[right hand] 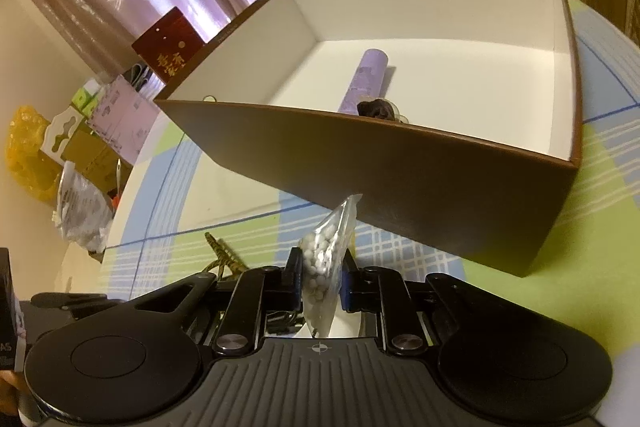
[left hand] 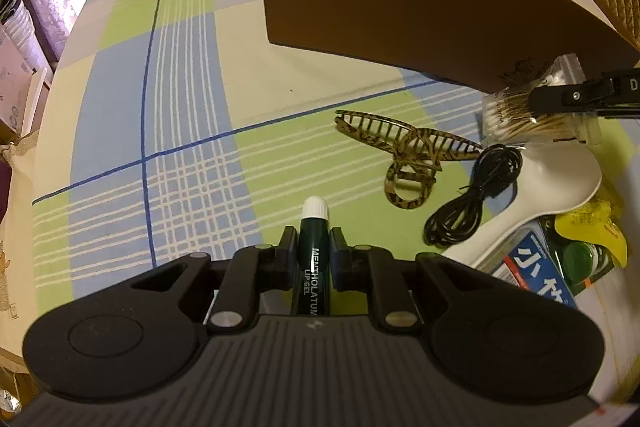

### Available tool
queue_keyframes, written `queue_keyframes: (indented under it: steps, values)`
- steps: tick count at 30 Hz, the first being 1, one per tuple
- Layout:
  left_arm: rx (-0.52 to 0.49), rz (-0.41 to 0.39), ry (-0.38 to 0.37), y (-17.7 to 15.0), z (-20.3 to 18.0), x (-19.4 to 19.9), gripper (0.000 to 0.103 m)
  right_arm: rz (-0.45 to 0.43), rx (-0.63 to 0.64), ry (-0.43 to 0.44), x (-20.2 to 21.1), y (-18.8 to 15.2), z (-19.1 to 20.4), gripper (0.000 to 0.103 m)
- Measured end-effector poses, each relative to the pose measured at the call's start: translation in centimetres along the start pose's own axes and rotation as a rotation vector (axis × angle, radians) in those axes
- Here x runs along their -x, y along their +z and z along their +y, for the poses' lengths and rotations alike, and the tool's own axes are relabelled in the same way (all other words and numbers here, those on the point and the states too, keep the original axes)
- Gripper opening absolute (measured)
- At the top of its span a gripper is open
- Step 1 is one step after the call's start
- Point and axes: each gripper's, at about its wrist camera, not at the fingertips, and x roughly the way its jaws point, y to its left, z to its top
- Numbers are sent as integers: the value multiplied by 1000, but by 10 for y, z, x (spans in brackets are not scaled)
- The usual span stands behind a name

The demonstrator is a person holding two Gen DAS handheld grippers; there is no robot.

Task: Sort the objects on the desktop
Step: 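Grasp the green Mentholatum tube with the left gripper while the right gripper grasps the cotton swab bag, then carry the green tube and cotton swab bag up over the box with both grippers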

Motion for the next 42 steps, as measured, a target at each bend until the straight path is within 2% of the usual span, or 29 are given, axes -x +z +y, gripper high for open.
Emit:
queue_keyframes:
  steps: [8, 19, 32, 42]
  values:
    - [-9, -22, -14, -3, -4, 12, 13, -20, 37, 6, 17, -4, 9, 14]
    - [-9, -119, -33, -1, -7, 51, 13, -69, 74, 19, 47, -2, 20, 14]
    - [-38, -244, -72, 17, -23, 95, 13, -116, 76, 20, 80, 6, 23, 14]
    - [-65, -320, -126, 43, -38, 111, 13, -173, 90, 14, 105, 30, 22, 14]
